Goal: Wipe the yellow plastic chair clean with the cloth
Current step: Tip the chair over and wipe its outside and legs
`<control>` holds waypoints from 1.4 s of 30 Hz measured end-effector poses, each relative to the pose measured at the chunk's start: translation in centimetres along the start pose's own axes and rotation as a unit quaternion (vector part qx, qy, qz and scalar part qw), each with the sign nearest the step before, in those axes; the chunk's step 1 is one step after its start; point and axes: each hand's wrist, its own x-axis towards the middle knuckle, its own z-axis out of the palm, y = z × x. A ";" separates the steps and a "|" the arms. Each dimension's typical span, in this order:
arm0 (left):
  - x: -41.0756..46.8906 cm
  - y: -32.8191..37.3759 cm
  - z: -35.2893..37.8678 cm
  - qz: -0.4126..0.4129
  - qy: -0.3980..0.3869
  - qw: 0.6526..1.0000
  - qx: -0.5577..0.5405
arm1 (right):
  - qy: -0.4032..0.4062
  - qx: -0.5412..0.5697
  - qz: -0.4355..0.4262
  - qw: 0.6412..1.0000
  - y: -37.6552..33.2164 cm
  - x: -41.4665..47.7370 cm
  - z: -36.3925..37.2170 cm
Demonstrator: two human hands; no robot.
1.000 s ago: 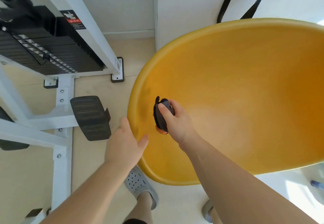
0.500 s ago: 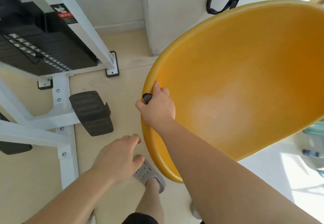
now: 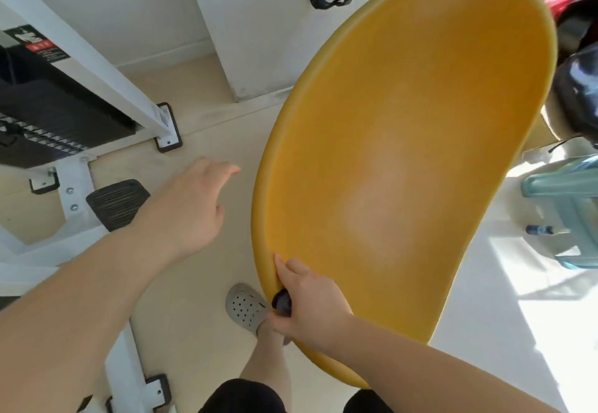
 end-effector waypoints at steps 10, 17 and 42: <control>7.1 9.4 1.6 0.136 -0.069 0.941 0.303 | -0.093 -0.013 -0.035 0.995 10.6 -9.2 -0.7; 7.4 13.6 4.8 0.240 -0.105 0.873 0.411 | -0.134 -0.048 -0.069 0.987 17.2 -13.1 -1.5; -2.0 22.2 12.3 0.149 -0.072 0.965 0.202 | 0.150 -0.087 0.052 0.983 22.3 -19.6 -5.7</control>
